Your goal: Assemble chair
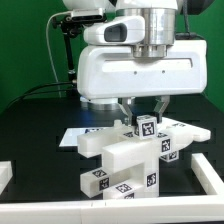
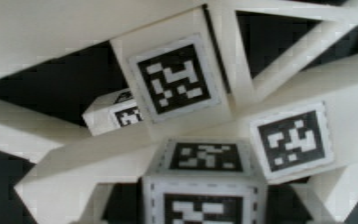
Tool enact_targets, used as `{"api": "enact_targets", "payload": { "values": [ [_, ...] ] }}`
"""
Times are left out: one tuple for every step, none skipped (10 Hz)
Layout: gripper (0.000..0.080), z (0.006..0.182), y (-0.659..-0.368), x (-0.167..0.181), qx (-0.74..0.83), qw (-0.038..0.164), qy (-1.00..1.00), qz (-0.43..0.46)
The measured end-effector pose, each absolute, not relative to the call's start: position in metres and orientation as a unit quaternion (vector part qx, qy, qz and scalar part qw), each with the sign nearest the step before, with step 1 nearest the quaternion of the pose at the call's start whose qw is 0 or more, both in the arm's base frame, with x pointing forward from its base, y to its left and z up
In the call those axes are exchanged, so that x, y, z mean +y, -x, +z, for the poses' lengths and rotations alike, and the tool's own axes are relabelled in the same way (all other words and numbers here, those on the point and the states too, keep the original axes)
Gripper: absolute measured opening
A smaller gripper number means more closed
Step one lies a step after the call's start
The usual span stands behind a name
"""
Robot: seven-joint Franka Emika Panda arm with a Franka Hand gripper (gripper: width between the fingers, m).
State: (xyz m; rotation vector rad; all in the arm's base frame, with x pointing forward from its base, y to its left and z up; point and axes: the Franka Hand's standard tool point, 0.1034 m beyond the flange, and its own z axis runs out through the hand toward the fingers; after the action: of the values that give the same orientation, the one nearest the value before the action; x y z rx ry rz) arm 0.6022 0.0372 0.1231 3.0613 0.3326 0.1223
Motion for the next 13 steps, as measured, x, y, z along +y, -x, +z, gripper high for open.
{"api": "enact_targets", "payload": {
  "values": [
    [0.0281, 0.1231, -0.6022, 0.0373, 0.067, 0.028, -0.996, 0.041],
    [0.0281, 0.1231, -0.6022, 0.0374, 0.037, 0.027, -0.998, 0.042],
    [0.0281, 0.123, -0.6022, 0.0376, 0.005, 0.025, -0.999, 0.042],
    [0.0281, 0.1231, -0.6023, 0.0381, -0.033, 0.025, -0.998, 0.044],
    [0.0281, 0.1226, -0.6026, 0.0411, -0.089, 0.025, -0.995, 0.046],
    [0.0281, 0.1226, -0.6026, 0.0426, -0.162, 0.022, -0.985, 0.049],
    [0.0281, 0.1227, -0.6023, 0.044, -0.218, 0.019, -0.975, 0.05],
    [0.0281, 0.1228, -0.6024, 0.045, -0.261, 0.015, -0.964, 0.051],
    [0.0281, 0.1229, -0.603, 0.0451, -0.297, 0.009, -0.954, 0.052],
    [0.0308, 0.1226, -0.6028, 0.0459, -0.298, 0.008, -0.953, 0.052],
    [0.0444, 0.1226, -0.6028, 0.0458, -0.292, 0.009, -0.955, 0.052],
    [0.0444, 0.1234, -0.6036, 0.0449, -0.274, 0.009, -0.96, 0.051],
    [0.0596, 0.1265, -0.6074, 0.0417, -0.225, 0.012, -0.973, 0.054]
  ]
}}
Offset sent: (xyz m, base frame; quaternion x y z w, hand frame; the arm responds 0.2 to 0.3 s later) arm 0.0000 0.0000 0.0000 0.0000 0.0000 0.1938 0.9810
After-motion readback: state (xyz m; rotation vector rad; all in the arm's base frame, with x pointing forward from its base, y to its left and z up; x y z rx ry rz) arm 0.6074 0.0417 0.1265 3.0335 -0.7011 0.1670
